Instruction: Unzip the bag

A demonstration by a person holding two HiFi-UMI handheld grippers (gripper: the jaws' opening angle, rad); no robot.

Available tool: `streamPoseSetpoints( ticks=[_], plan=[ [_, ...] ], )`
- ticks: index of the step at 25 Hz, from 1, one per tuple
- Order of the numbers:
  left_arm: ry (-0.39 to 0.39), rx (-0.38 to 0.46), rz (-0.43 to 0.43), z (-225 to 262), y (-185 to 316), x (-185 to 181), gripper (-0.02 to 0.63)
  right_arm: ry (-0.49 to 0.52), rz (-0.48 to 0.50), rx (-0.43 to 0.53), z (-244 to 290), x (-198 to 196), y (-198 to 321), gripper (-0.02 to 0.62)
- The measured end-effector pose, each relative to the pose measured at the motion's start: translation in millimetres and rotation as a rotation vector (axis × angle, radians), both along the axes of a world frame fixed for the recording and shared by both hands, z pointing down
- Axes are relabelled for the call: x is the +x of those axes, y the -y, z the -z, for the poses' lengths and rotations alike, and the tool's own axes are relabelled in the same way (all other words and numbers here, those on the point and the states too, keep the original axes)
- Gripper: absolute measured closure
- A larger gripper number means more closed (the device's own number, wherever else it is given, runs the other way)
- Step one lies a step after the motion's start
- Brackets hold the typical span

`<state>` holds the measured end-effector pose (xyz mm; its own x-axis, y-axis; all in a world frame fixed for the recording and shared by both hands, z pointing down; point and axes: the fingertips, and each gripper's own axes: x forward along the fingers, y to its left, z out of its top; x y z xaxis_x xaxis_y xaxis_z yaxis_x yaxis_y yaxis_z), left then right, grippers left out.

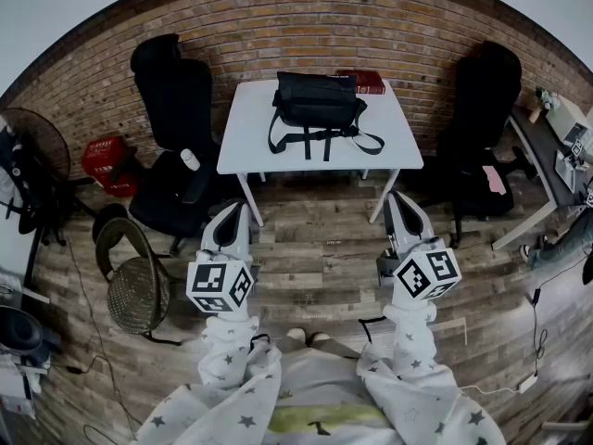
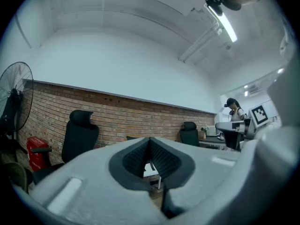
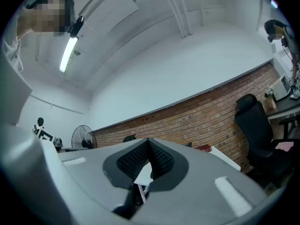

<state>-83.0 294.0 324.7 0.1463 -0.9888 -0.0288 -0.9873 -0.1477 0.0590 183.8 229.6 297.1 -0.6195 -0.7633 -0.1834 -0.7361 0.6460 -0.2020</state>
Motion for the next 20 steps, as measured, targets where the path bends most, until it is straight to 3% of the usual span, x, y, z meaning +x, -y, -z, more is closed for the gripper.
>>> streamPoseSetpoints(
  ticks=[20],
  plan=[
    [0.02,-0.041,0.021,-12.9,-9.7,31.8,0.607,0.077,0.01,-0.067,-18.8,34.2,3.3,0.588]
  ],
)
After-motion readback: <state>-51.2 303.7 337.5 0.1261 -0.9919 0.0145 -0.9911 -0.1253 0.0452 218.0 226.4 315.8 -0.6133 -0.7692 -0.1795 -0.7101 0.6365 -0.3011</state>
